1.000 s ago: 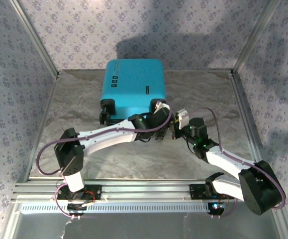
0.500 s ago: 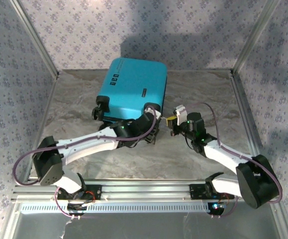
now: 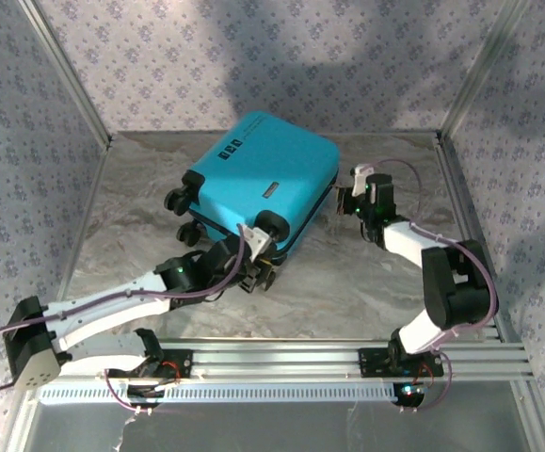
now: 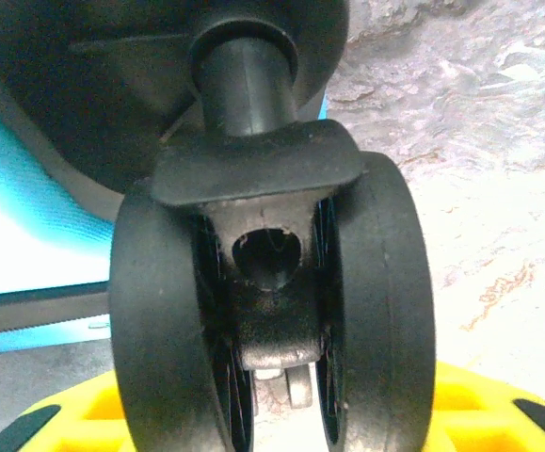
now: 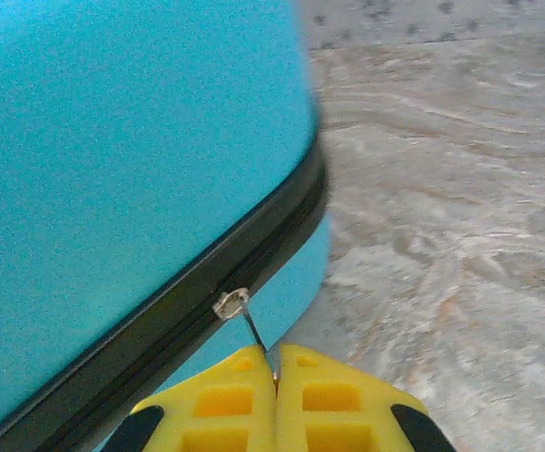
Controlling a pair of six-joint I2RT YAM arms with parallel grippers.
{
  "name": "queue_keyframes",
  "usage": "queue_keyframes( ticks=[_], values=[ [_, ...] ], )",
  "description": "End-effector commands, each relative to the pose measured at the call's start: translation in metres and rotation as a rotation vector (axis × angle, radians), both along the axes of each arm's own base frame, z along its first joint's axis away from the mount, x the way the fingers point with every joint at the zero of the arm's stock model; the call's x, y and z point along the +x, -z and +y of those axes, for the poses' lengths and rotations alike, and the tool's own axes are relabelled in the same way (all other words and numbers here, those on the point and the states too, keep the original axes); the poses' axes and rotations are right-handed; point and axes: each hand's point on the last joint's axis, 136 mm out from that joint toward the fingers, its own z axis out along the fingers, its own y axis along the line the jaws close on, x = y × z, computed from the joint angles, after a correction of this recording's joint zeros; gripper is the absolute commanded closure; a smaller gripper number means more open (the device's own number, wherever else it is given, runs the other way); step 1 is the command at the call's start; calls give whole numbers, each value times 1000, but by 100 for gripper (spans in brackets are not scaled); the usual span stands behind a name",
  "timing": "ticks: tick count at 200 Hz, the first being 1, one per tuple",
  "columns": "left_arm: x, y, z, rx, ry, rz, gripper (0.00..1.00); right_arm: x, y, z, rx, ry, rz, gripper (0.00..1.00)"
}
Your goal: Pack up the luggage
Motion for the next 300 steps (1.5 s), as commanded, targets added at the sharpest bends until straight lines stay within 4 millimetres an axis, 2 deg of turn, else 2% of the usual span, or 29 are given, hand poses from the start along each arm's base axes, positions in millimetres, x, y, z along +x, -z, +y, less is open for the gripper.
queue_keyframes(
  ticks=[1,33,71,103,139,162,184,209,261,300],
  values=[
    [27,-25,33,-103,-160,-56,74,14,-8,-37,18,150,-14,100],
    [54,-22,96,-172,-421,-26,68,-3,-4,-17,4,87,-7,100],
    [67,-28,129,-230,-524,-19,55,-37,7,11,1,10,1,100],
    [81,-34,148,-259,-600,-14,45,-65,6,35,-10,-56,-13,100],
    [90,-40,148,-290,-611,14,40,-88,2,58,-17,-115,-28,100],
    [93,-51,149,-297,-609,8,38,-97,0,67,-34,-137,-44,100],
    [86,-61,149,-329,-617,39,37,-97,1,66,-43,-134,-41,100],
    [70,-62,152,-396,-649,96,28,-94,3,63,-51,-127,-36,100],
    [45,-50,110,-720,-552,292,19,-91,9,61,-44,-127,-23,100],
    [35,-49,90,-798,-534,342,12,-93,10,60,-47,-125,-24,100]
  ],
)
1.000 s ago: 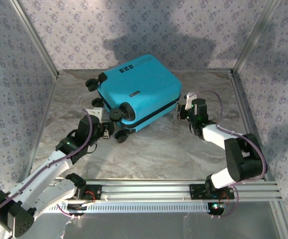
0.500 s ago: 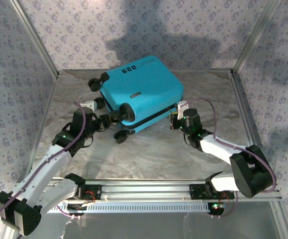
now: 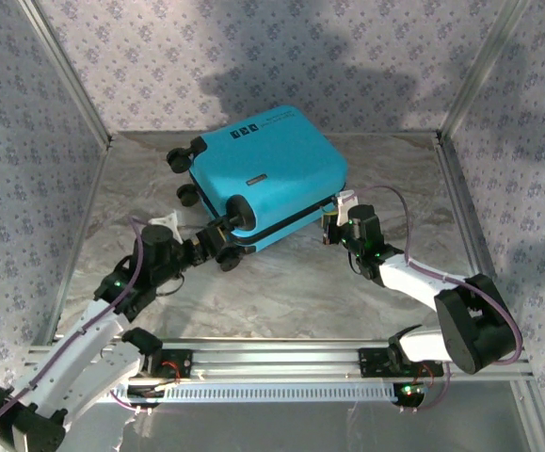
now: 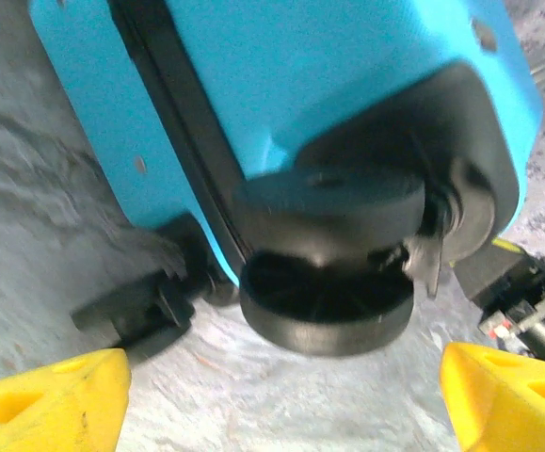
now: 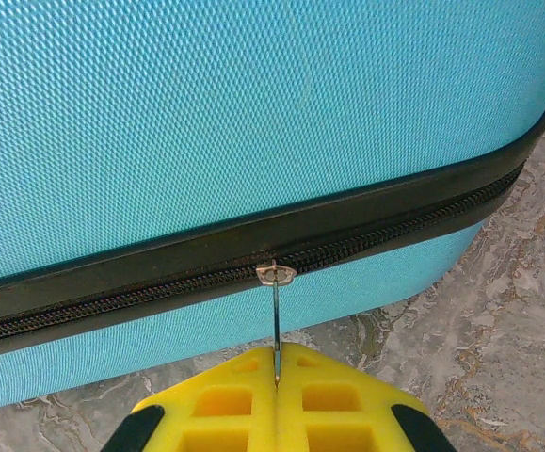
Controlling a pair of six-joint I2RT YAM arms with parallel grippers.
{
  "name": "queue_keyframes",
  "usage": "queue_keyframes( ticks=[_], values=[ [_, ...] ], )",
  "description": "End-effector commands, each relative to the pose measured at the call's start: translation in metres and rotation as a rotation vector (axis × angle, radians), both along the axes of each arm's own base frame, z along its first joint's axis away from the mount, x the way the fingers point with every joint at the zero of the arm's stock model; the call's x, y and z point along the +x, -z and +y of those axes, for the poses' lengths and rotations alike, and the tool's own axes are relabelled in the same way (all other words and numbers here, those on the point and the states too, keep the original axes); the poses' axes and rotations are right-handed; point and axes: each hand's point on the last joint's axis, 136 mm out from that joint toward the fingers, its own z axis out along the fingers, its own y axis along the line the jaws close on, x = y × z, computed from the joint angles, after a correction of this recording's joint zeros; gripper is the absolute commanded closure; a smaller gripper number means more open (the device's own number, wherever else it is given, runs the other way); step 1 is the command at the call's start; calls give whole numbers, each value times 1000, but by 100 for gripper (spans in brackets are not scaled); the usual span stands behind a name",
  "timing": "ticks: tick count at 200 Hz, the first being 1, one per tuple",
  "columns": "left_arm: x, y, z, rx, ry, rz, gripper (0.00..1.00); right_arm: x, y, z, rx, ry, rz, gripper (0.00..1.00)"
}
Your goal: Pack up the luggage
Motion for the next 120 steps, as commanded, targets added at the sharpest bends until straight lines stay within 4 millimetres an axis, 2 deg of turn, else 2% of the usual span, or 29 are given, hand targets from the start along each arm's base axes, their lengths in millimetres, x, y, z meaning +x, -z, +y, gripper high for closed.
queue_keyframes(
  ticks=[1,48,95,120],
  values=[
    [-1,-27,-20,-165,8,-30,12,-4,7,0,-8,-12,15,100],
    [7,-41,-43,-297,40,-45,0,-8,5,-1,-12,-13,11,100],
    [20,-45,-67,-347,90,-3,0,-9,2,-3,-24,-11,5,100],
    [27,-46,-68,-336,67,1,0,-10,2,-3,-24,-13,4,100]
  ],
)
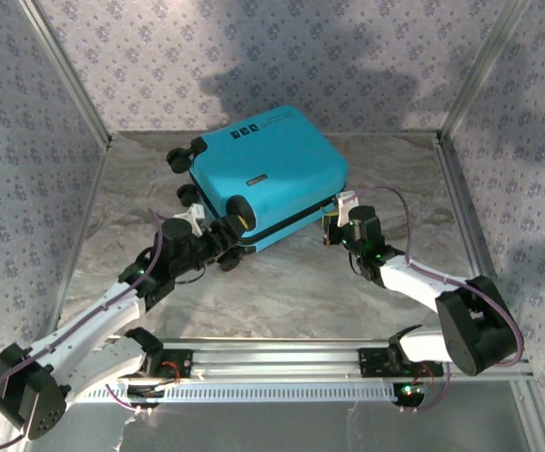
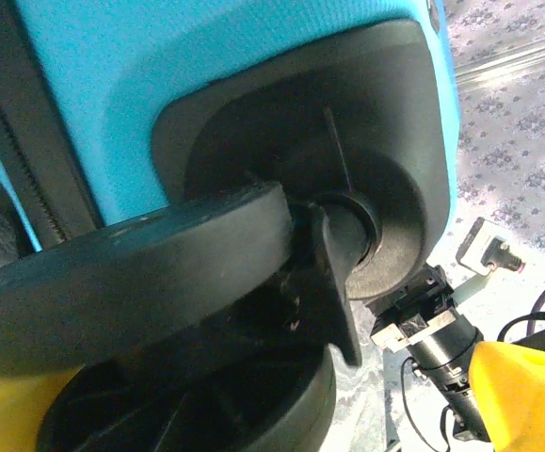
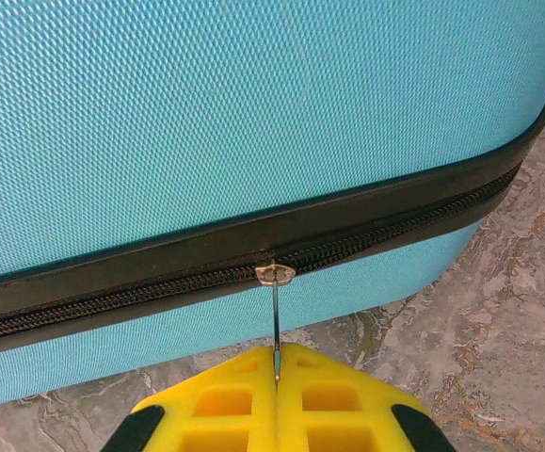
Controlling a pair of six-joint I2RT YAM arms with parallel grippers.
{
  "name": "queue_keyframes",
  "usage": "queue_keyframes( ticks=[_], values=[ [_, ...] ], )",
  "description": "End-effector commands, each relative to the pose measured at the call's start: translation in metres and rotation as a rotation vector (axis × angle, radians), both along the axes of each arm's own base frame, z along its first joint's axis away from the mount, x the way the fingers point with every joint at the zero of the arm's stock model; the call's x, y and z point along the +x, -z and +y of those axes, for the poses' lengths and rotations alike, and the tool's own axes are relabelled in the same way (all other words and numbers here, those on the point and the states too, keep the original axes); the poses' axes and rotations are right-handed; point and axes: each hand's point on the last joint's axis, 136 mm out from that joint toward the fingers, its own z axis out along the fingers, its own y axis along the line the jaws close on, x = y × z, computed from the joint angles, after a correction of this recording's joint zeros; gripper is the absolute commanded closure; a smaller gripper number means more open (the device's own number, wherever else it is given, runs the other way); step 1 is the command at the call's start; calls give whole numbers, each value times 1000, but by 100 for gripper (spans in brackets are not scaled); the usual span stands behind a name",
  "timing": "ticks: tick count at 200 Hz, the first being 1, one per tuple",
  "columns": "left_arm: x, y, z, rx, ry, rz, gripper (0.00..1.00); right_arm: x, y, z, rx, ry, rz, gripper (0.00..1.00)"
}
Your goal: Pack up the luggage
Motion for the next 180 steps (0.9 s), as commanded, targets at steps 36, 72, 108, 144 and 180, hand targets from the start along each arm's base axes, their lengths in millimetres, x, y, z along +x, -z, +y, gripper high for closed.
queue_keyframes(
  ticks=[36,72,108,144,180],
  values=[
    [15,-48,2,-33,-54,-110,2,-7,2,-3,-23,-11,7,100],
    [22,-42,15,-5,-106,-112,16,-8,2,-2,-16,-13,7,100],
    [30,-34,19,0,-109,-99,37,-9,3,-1,-16,-16,9,100],
    [36,-32,21,28,-102,-124,54,-9,2,-1,-17,-15,6,100],
    [41,-29,29,95,-73,-136,62,-1,3,-16,-46,40,21,100]
  ],
)
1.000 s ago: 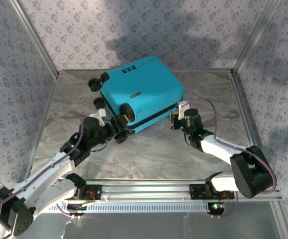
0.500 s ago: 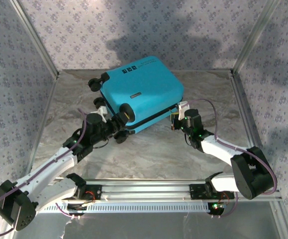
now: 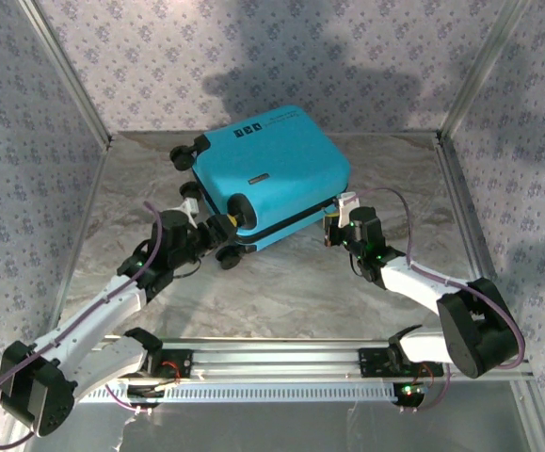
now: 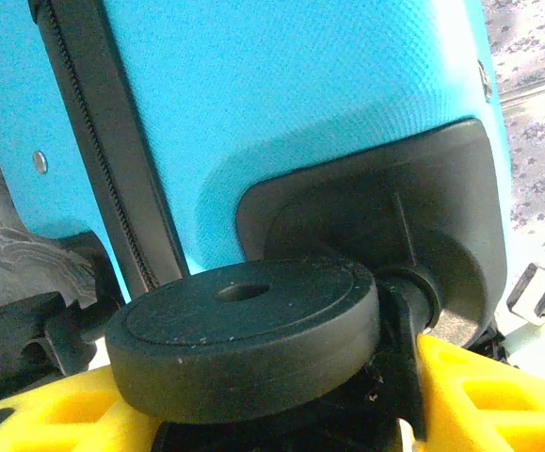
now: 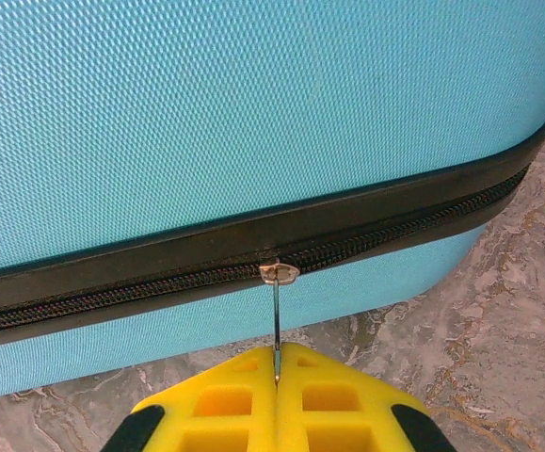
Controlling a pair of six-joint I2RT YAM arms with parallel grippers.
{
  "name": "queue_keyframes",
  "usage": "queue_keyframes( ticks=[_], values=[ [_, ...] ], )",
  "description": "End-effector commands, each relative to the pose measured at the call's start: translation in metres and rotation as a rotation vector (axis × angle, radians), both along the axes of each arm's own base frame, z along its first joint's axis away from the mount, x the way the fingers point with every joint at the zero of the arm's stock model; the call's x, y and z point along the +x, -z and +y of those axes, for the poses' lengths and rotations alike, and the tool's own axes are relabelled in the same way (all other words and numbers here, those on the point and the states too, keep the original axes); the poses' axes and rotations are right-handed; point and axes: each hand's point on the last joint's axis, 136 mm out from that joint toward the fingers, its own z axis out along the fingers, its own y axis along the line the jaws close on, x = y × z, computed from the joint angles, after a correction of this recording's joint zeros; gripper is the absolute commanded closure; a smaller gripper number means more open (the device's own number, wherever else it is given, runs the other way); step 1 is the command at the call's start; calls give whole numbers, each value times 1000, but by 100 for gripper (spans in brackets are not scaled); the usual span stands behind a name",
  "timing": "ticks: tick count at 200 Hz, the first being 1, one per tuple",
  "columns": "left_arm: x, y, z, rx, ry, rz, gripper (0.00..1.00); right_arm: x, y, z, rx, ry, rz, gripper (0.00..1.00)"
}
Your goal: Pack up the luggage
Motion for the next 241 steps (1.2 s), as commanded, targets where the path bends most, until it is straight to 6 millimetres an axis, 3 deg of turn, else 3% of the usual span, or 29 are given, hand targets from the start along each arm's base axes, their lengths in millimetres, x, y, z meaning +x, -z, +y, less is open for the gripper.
queue_keyframes(
  ticks=[1,48,73,121,147,169,224,241],
  values=[
    [18,-36,4,0,-1,-125,62,1,1,-13,-37,32,22,100],
    [21,-34,25,128,39,-121,66,22,8,-53,-87,195,72,100],
    [25,-30,41,180,62,-110,68,29,10,-66,-73,240,81,100],
    [36,-24,67,194,60,-88,70,31,9,-67,-61,231,80,100],
    [31,-30,63,146,89,-83,68,29,11,-64,-62,212,85,100],
    [18,-35,55,62,105,-72,58,28,13,-63,-63,207,85,100],
    [-15,-38,42,-109,90,-65,17,27,11,-57,-54,188,82,100],
    [-21,-40,31,-169,103,-69,9,27,11,-55,-58,181,86,100]
  ],
)
